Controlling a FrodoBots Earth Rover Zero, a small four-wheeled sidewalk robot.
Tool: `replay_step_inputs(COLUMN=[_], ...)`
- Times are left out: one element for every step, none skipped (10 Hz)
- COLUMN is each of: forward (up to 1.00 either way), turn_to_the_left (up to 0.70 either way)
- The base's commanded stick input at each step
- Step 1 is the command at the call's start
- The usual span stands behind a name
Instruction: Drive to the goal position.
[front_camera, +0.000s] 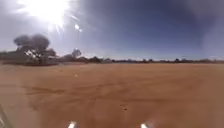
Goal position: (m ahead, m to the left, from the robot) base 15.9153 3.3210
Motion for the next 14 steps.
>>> replay_step_inputs(forward=[0.50,0.50,0.50,0.50,0.50,0.50,0.50,0.50,0.50,0.50,0.50,0.50,0.50,0.50], turn_to_the_left=[0.00,0.00,0.00,0.00,0.00,0.00,0.00,0.00,0.00,0.00,0.00,0.00,0.00,0.00])
